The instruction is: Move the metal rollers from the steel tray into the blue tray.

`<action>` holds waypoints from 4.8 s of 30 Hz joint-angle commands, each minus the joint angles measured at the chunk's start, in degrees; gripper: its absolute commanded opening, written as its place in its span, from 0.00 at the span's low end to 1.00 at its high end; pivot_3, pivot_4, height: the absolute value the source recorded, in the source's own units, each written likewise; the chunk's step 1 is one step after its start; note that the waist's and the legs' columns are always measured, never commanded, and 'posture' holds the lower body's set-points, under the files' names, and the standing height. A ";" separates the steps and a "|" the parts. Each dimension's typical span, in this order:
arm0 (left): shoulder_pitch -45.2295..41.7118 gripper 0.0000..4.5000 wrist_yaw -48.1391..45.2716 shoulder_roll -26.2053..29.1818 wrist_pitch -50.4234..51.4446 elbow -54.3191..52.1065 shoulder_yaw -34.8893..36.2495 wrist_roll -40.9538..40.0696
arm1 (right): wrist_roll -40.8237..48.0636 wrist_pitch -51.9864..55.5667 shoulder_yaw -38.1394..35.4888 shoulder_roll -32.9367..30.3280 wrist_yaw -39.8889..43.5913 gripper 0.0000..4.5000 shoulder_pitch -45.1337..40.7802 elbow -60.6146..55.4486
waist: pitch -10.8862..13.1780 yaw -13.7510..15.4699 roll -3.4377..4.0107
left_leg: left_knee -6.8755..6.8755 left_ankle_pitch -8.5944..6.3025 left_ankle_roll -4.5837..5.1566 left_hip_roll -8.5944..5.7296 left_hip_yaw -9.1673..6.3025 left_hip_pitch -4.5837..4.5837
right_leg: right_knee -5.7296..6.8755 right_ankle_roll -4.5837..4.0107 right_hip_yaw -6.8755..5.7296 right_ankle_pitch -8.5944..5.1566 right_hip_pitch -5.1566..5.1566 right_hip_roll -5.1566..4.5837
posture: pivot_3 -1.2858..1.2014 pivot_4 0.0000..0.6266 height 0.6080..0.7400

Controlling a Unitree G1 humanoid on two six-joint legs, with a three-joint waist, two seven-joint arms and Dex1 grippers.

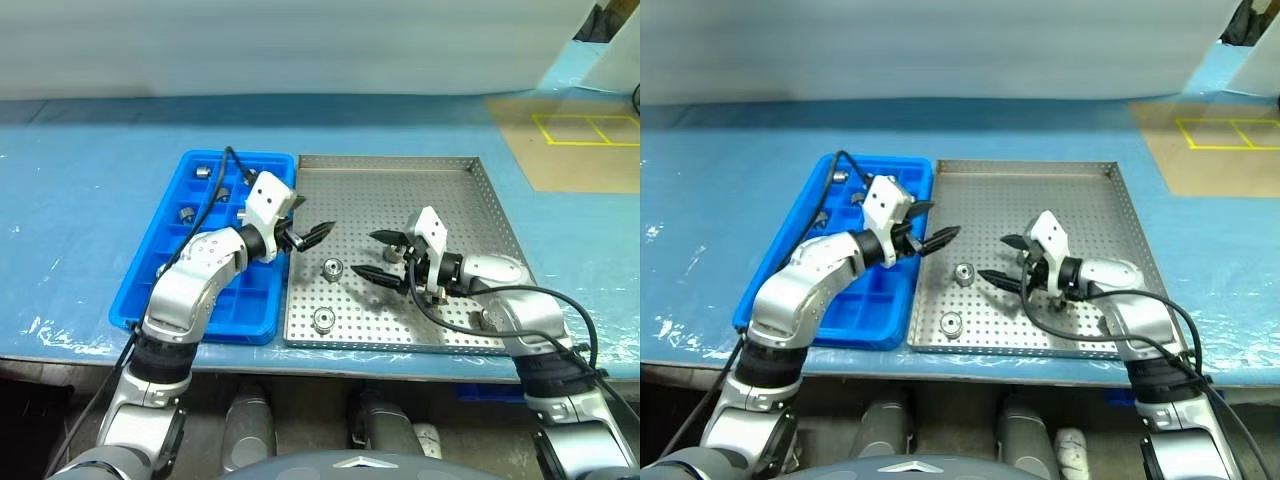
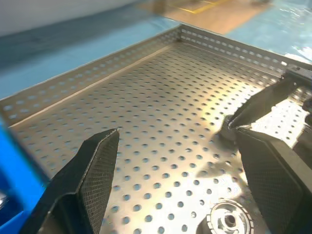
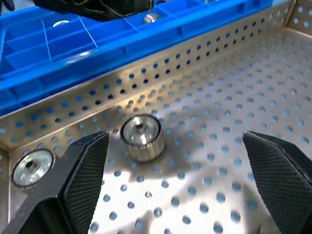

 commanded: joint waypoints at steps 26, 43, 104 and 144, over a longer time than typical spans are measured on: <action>-9.39 0.76 -9.43 4.86 1.85 14.97 -19.09 12.07 | 4.43 5.01 -3.63 -1.87 -7.15 1.00 5.98 -11.32 | -0.04 -2.32 0.06 | 0.02 -0.05 0.14 0.00 0.04 0.33 | -0.01 -0.02 0.05 0.00 0.35 0.00 | 0.41 0.24 1.00; -7.75 0.38 0.45 -2.56 9.51 8.95 -4.79 7.67 | 3.39 2.88 -1.34 -1.23 -6.24 1.00 2.96 -7.32 | -0.02 -2.31 0.08 | 0.01 -0.09 0.14 0.00 0.03 0.60 | -0.07 -0.02 0.02 -0.01 0.72 0.00 | 0.44 0.24 1.00; 0.78 0.90 11.10 -2.79 9.87 -8.87 3.37 -1.15 | 1.41 -0.29 2.53 0.27 3.18 1.00 -4.22 3.16 | 0.03 2.73 0.01 | 0.00 0.14 0.30 0.03 -0.10 -0.17 | -0.09 -0.02 -0.23 -0.02 0.03 -0.04 | 0.49 0.24 1.00; -5.78 0.90 -35.45 19.63 -14.46 1.85 -20.53 7.41 | 6.80 8.41 -3.02 -7.81 -3.37 1.00 10.33 -14.87 | 0.00 -3.40 0.12 | -0.05 -0.03 0.20 0.03 0.09 0.59 | -0.03 -0.03 0.05 -0.01 0.63 0.00 | 0.41 0.24 1.00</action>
